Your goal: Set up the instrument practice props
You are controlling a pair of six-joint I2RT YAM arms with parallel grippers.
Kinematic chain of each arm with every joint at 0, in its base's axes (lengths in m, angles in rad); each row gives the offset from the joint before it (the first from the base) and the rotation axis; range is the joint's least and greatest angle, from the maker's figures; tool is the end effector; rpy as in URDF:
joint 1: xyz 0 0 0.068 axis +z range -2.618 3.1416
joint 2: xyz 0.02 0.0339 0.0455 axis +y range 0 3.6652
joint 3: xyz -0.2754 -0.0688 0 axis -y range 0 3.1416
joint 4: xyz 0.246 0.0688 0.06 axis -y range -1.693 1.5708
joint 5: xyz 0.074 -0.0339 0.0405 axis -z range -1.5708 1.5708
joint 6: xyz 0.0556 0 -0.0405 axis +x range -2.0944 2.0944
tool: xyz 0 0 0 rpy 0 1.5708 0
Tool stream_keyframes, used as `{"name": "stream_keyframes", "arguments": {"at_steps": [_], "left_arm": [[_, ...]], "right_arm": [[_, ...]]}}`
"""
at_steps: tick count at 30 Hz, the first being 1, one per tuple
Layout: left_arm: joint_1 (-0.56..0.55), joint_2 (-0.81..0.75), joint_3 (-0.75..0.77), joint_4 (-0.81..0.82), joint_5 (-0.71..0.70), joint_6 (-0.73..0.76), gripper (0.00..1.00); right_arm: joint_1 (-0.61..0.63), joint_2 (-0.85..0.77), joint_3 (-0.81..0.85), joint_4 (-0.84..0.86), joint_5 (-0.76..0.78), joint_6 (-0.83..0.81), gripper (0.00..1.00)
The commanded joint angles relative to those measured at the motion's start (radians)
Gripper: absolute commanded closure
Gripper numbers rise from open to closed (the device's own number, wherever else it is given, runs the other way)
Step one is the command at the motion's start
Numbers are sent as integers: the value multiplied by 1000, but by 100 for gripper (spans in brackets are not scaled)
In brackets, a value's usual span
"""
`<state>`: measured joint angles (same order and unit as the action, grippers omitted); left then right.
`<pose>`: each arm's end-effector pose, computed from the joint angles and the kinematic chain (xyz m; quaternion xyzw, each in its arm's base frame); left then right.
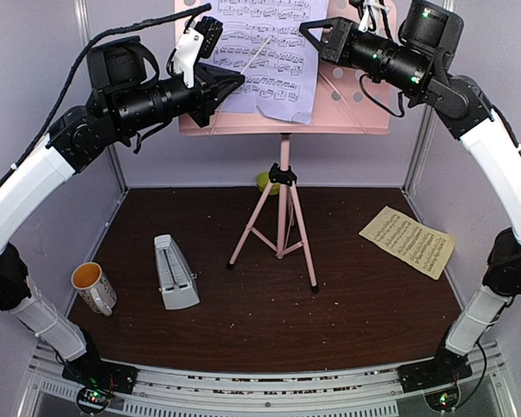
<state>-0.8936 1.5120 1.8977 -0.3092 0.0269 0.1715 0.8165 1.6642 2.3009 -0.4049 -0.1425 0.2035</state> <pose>0.2109 -0.2646 0.5465 0.3535 0.5804 -0.2677 0.6830 0.2225 0.2484 0.6118 -0.2400 0.5733 0.4204 0.6610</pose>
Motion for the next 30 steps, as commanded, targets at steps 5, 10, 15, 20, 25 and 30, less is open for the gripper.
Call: {"name": "stream_keyframes", "arguments": {"at_steps": [5, 10, 15, 20, 25, 30], "left_arm": [[-5, -33, -6, 98, 56, 13, 100], [-5, -35, -9, 99, 64, 16, 100], [-5, -36, -12, 99, 65, 21, 100], [-5, -35, -22, 106, 70, 28, 100], [-5, -37, -43, 140, 72, 22, 100], [-5, -34, -49, 148, 71, 20, 100]], "right_arm": [[14, 45, 44, 95, -40, -72, 100], [18, 75, 63, 116, -71, -91, 100], [25, 104, 81, 125, -93, -97, 100], [29, 120, 79, 113, -105, -112, 100], [29, 117, 72, 112, -79, -121, 99], [29, 131, 75, 128, -81, -104, 99]]}}
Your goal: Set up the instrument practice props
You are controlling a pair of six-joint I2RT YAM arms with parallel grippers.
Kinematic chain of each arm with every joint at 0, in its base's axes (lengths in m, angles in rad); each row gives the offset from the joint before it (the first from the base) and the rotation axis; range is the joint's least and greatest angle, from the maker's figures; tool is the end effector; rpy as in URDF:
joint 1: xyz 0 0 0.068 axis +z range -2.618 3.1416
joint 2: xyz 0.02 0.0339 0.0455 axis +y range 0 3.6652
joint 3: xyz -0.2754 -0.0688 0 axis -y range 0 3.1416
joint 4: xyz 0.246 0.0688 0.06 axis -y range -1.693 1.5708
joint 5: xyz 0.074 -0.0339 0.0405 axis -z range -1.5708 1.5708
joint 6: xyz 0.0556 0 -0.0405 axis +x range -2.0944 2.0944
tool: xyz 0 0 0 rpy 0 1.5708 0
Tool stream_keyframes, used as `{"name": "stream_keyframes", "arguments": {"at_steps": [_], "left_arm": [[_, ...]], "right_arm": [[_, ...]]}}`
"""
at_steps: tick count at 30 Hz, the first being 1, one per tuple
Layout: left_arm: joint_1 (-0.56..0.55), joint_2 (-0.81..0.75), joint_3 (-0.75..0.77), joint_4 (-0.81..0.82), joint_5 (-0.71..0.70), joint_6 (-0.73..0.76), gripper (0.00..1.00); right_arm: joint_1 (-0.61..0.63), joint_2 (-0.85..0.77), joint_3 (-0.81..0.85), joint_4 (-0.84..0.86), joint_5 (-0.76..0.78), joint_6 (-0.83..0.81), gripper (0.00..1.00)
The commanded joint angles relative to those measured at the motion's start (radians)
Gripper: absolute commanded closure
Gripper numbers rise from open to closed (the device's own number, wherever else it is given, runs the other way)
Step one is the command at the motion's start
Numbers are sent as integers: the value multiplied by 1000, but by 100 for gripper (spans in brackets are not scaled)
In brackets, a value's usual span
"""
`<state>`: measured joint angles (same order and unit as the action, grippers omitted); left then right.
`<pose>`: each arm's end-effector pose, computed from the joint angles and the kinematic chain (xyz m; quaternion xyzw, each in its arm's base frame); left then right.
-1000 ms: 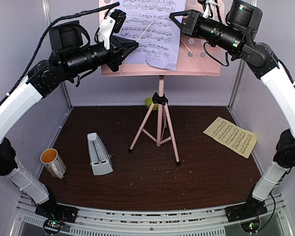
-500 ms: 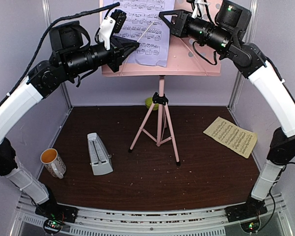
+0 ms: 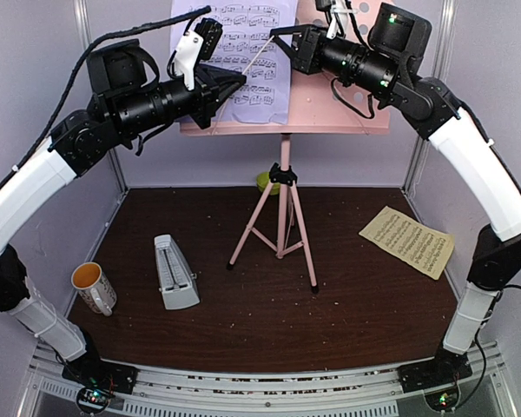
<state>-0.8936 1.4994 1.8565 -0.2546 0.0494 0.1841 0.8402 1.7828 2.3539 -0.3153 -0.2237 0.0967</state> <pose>0.2101 -0.2657 0.5437 0.3594 0.5654 -0.2733 0.6902 0.2421 0.2887 0.5986 -0.3029 0.5337 0.4160 0.6710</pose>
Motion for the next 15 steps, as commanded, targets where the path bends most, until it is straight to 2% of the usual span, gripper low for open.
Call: {"name": "stream_keyframes", "arguments": {"at_steps": [1, 6, 10, 15], "left_arm": [[-5, -23, -12, 96, 47, 7, 100], [-5, -36, -33, 102, 40, 10, 100], [-5, -33, -31, 98, 41, 17, 100], [-5, -38, -35, 95, 37, 23, 100]], "right_arm": [[5, 16, 22, 38, -1, 5, 99], [6, 21, 21, 28, 16, -6, 96], [5, 15, 21, 28, 40, -12, 86], [5, 11, 22, 29, 57, -10, 80]]}}
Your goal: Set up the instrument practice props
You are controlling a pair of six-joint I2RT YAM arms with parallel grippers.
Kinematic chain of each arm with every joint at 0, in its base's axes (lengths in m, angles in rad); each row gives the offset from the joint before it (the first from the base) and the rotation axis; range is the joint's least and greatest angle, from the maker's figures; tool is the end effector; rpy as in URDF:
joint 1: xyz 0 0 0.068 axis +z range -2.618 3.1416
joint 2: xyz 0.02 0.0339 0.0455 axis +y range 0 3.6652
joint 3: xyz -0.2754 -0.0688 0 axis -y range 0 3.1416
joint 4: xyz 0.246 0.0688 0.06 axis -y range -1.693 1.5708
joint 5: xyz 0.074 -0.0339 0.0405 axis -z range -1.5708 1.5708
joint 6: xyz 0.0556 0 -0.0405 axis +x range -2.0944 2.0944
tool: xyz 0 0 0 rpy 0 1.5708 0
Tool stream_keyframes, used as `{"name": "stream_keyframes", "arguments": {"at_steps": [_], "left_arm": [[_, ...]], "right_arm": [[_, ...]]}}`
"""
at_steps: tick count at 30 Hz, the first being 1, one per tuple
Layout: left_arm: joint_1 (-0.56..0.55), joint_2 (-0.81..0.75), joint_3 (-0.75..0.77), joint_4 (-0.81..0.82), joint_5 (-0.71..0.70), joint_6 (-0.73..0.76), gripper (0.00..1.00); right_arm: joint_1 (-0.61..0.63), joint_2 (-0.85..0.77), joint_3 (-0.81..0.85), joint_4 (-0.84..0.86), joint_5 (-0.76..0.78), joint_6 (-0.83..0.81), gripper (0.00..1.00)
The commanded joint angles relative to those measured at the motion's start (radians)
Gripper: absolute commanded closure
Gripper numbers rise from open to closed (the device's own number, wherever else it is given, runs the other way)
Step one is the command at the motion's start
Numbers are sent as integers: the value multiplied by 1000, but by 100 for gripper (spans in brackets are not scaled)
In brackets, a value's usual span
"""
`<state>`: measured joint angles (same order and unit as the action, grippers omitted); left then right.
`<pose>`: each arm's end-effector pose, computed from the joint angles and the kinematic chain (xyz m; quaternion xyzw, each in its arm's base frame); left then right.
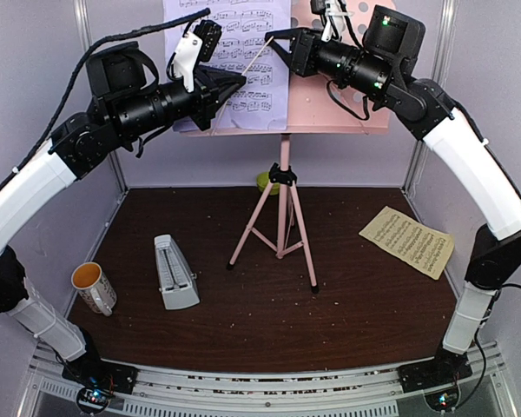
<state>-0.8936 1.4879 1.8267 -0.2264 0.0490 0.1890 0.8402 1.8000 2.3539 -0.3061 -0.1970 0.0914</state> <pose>0.2097 -0.2651 0.5408 0.3589 0.5614 -0.2726 0.6941 0.2487 0.2939 0.5936 -0.2958 0.5406 0.4067 0.6745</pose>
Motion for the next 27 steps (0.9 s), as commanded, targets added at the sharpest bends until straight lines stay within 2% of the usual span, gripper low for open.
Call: {"name": "stream_keyframes", "arguments": {"at_steps": [1, 4, 6, 12, 14, 18, 24, 27], "left_arm": [[-5, -26, -6, 66, 34, 18, 100], [-6, -29, -7, 65, 31, 21, 97], [-5, -31, -9, 66, 28, 21, 87], [-6, -53, -31, 74, 5, 16, 65], [-5, -64, -44, 76, -6, 15, 58], [-6, -94, -78, 81, -35, 0, 37], [-6, -149, -120, 67, -52, 6, 32], [-8, -170, -127, 31, -47, 17, 24]], "right_arm": [[5, -7, 22, 20, 36, -6, 77], [5, -14, 25, 20, 62, -11, 65], [5, -20, 25, 21, 76, -14, 57], [6, -41, 25, 14, 105, -23, 46], [5, -49, 25, 13, 110, -30, 40], [5, -65, 25, 15, 125, -31, 26], [5, -92, 22, 13, 137, -39, 20], [5, -113, 21, 9, 133, -28, 19]]}}
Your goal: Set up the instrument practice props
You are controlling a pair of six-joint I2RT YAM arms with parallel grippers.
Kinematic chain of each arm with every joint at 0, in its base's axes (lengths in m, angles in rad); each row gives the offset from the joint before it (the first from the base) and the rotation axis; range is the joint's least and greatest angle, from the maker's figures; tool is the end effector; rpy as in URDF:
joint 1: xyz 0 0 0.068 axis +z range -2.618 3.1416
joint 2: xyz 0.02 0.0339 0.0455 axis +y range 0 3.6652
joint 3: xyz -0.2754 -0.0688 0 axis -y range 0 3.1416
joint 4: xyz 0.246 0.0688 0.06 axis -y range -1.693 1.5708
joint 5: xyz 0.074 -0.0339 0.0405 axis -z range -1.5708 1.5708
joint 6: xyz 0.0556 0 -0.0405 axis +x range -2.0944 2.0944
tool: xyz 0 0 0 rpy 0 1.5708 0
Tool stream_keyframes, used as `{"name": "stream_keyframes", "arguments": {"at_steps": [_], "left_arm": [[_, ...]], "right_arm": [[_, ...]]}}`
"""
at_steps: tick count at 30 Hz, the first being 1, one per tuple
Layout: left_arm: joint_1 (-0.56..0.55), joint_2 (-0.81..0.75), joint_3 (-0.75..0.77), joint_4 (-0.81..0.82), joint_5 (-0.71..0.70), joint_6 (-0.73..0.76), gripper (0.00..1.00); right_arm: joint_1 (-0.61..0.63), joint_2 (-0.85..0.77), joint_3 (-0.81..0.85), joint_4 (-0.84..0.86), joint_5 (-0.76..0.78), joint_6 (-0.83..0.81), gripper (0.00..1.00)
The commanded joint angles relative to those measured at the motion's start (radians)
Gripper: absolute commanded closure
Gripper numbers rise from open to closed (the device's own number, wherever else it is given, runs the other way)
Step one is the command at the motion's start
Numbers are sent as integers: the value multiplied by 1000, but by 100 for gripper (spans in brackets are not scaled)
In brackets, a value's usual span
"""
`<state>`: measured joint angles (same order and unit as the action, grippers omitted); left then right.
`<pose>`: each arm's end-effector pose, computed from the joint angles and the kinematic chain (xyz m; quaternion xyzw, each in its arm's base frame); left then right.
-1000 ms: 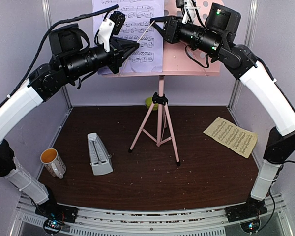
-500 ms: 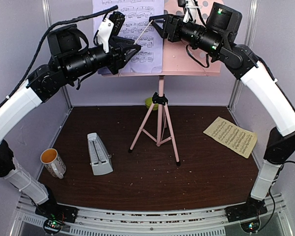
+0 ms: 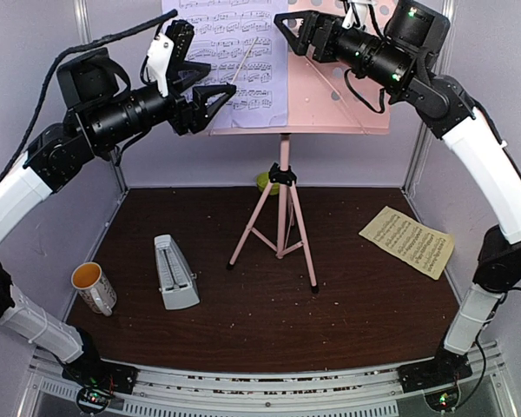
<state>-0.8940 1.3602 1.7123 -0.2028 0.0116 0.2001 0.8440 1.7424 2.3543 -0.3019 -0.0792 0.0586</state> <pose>0.1879 -0.2349 0.5432 0.3431 0.5549 -0.2613 0.7114 0.2341 0.2698 0.6148 -0.2549 0.5319 0.3730 0.7162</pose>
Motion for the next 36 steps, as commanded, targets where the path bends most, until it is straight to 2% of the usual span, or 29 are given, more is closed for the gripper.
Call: {"name": "stream_keyframes", "arguments": {"at_steps": [1, 6, 11, 16, 22, 27, 31, 33, 36], "left_arm": [[-10, -52, -18, -4, -9, 14, 21], [-25, -123, -91, -29, -28, 27, 14], [-50, -186, -158, -75, -79, 37, 13], [-96, -214, -218, -126, -98, 57, 12], [-197, -181, -265, -190, -117, 118, 9], [-215, -179, -317, -150, -102, 85, 9], [-217, -170, -340, -132, -99, 71, 9], [-218, -164, -347, -122, -99, 65, 10], [-218, -153, -363, -100, -101, 55, 10]], "right_arm": [[2, -65, 20, 2, 15, 9, 19], [1, -145, -39, -47, 49, 27, 16], [0, -306, -219, -87, 143, 47, 14], [-21, -443, -390, -248, 214, 119, 12], [-58, -680, -690, -396, 291, 231, 10], [-79, -885, -947, -495, 333, 388, 14], [-78, -1024, -1177, -508, 325, 542, 18], [-82, -1046, -1272, -517, 352, 597, 18], [-123, -977, -1356, -510, 363, 613, 19]]}}
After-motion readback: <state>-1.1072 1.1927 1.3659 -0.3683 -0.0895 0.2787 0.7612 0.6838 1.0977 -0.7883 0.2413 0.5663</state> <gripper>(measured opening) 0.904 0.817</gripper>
